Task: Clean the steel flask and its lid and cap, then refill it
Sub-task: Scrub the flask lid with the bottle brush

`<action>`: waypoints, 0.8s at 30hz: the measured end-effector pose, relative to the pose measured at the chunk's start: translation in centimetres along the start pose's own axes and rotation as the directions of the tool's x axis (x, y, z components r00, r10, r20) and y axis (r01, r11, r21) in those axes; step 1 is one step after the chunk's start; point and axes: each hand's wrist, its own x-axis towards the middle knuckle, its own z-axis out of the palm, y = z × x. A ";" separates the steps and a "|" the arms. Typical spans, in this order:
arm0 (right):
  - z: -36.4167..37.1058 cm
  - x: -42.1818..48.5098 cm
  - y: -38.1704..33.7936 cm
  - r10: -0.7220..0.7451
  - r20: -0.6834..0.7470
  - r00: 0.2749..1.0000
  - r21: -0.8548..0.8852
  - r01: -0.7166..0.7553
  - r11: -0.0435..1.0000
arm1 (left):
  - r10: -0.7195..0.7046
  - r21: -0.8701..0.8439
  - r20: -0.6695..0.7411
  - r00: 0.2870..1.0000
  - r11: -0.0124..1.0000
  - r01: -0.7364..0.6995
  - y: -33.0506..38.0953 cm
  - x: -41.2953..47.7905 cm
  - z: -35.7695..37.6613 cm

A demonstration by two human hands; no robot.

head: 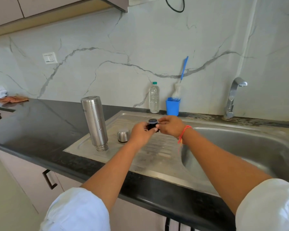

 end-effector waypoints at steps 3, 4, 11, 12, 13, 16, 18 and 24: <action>-3.9 -1.3 -0.4 0.034 -0.050 0.998 0.142 -0.027 0.989 | -0.035 -0.343 0.027 0.999 0.938 0.042 2.4 0.2 3.2; -5.0 -1.6 -0.5 0.043 -0.060 0.997 0.171 -0.032 0.985 | -0.060 -0.439 0.035 0.998 0.896 0.069 3.1 0.4 4.4; -11.1 -0.2 0.3 -0.057 -0.329 0.943 -0.261 -0.033 0.965 | -0.182 -0.798 0.106 0.978 0.572 0.192 7.5 2.0 10.1; -11.8 0.3 0.3 -0.101 -0.344 0.933 -0.377 -0.039 0.925 | -0.202 -0.818 0.111 0.973 0.537 0.205 7.6 2.2 10.6; -12.4 0.8 0.0 -0.145 -0.345 0.927 -0.478 -0.040 0.877 | -0.218 -0.833 0.116 0.969 0.510 0.215 7.6 2.5 10.9; -13.8 3.3 -1.1 -0.299 -0.266 0.917 -0.755 -0.005 0.656 | -0.253 -0.858 0.120 0.960 0.460 0.228 7.0 3.3 11.3; -14.6 5.7 -1.8 -0.338 -0.173 0.925 -0.892 -0.002 0.452 | -0.284 -0.869 0.126 0.951 0.430 0.244 6.4 3.9 11.4; -15.8 12.9 -2.9 -0.370 0.036 0.928 -0.994 -0.004 -0.107 | -0.333 -0.919 0.141 0.932 0.306 0.248 4.9 4.5 10.6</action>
